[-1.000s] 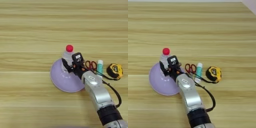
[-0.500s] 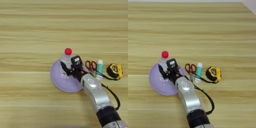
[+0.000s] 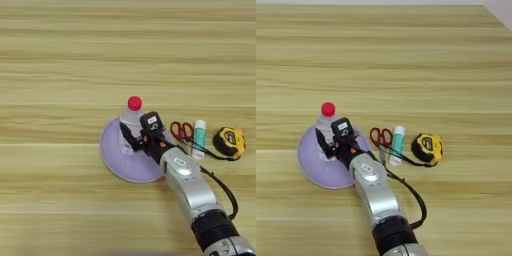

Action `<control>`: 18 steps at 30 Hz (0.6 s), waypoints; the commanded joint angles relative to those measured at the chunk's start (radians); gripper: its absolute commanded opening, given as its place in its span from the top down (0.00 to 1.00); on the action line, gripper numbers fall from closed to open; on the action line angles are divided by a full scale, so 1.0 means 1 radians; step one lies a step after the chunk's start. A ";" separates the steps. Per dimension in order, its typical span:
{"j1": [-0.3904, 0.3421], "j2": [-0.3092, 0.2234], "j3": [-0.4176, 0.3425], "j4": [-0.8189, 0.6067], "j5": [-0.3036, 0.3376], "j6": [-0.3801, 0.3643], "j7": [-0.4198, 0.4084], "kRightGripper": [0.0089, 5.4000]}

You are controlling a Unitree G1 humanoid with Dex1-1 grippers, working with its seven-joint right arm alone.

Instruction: Move the objects on the table

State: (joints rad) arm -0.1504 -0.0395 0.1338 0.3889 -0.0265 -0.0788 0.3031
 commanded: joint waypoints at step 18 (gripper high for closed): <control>-0.014 -0.001 0.014 -0.071 -0.006 0.004 -0.010 0.19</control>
State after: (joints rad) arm -0.1253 -0.0412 0.1484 0.3696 -0.0323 -0.0700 0.3001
